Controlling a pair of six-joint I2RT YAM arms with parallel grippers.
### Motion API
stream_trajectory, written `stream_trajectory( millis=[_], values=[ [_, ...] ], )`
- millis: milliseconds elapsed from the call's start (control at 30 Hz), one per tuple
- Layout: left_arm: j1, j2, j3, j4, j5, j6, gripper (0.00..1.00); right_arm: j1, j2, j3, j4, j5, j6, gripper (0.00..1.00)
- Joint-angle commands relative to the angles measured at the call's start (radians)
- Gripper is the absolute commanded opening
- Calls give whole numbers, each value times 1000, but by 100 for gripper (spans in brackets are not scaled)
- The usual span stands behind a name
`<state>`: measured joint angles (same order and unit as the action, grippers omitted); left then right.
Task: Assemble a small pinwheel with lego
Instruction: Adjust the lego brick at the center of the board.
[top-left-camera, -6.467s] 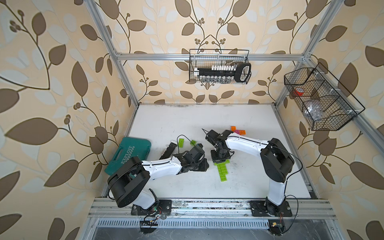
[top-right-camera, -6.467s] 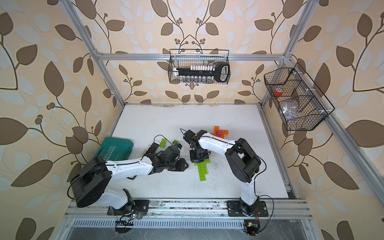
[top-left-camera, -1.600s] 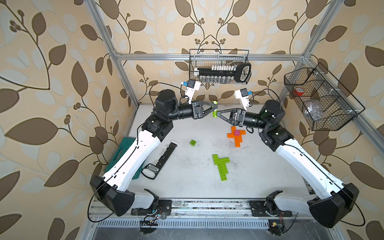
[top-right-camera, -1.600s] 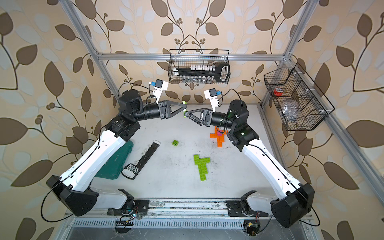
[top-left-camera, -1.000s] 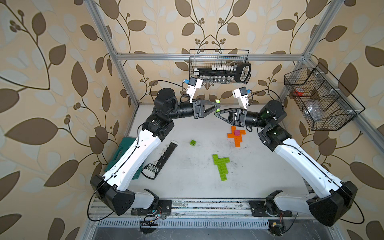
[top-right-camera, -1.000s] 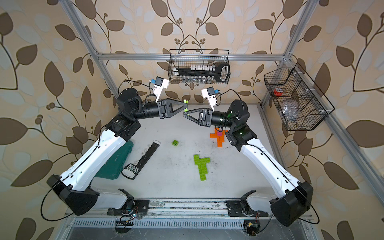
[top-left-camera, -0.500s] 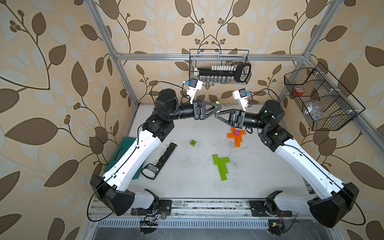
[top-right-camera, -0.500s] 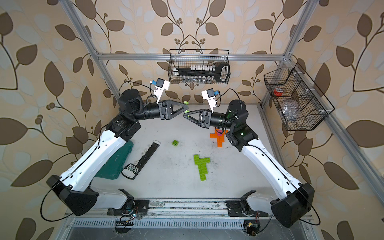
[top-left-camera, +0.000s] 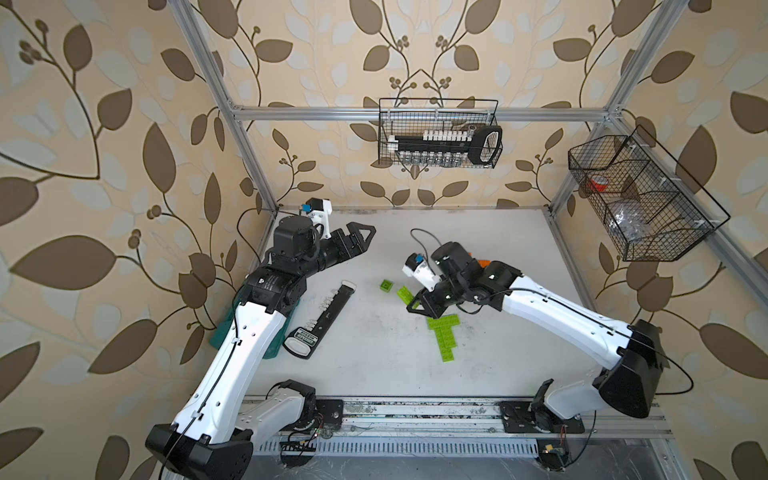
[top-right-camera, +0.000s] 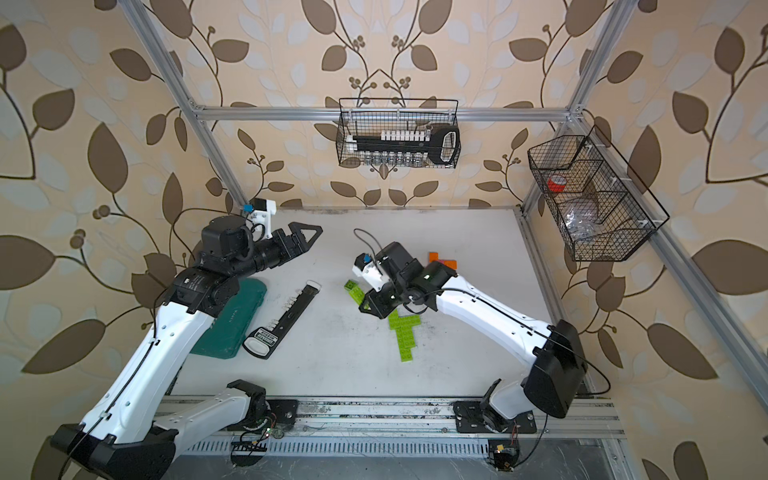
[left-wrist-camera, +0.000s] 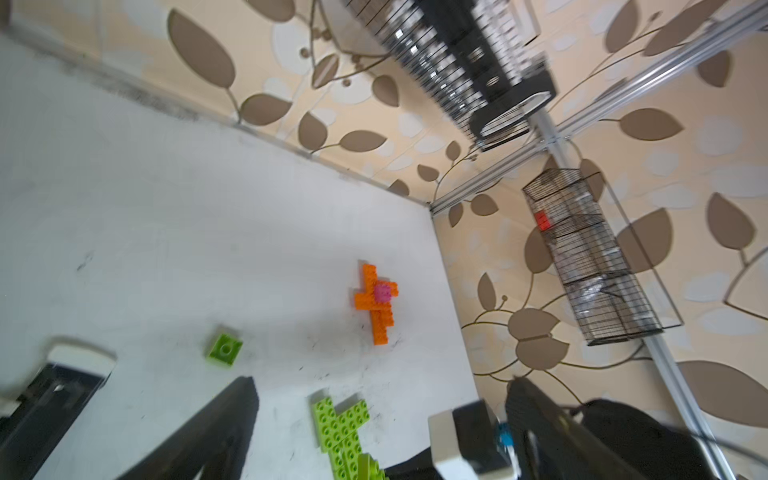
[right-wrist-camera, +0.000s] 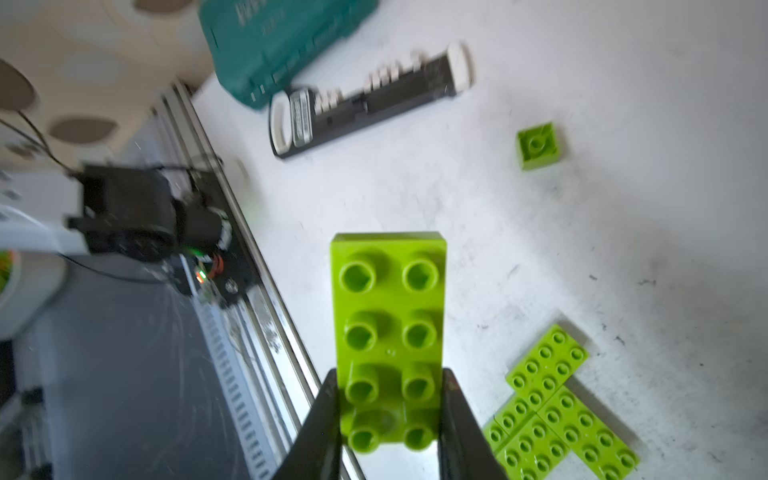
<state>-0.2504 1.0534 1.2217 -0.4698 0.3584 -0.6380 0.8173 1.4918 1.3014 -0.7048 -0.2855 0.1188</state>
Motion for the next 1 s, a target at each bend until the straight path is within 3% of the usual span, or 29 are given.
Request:
stream_trajectory(
  millis=[0, 267, 567, 767, 900, 967],
  values=[
    [39, 10, -74, -89, -44, -38, 95, 56, 46, -16, -134, 124, -158, 2],
    [177, 14, -208, -94, 11, -74, 93, 129, 248, 20, -129, 161, -269, 3],
    [196, 11, -256, -116, 9, -48, 92, 173, 433, 77, -170, 230, -369, 12],
    [197, 17, -292, -123, 25, -42, 91, 188, 491, 81, -175, 285, -385, 23],
    [197, 22, -297, -124, 32, -43, 91, 194, 492, 70, -161, 312, -375, 41],
    [197, 26, -299, -122, 31, -42, 91, 194, 485, 63, -152, 326, -364, 44]
  ],
)
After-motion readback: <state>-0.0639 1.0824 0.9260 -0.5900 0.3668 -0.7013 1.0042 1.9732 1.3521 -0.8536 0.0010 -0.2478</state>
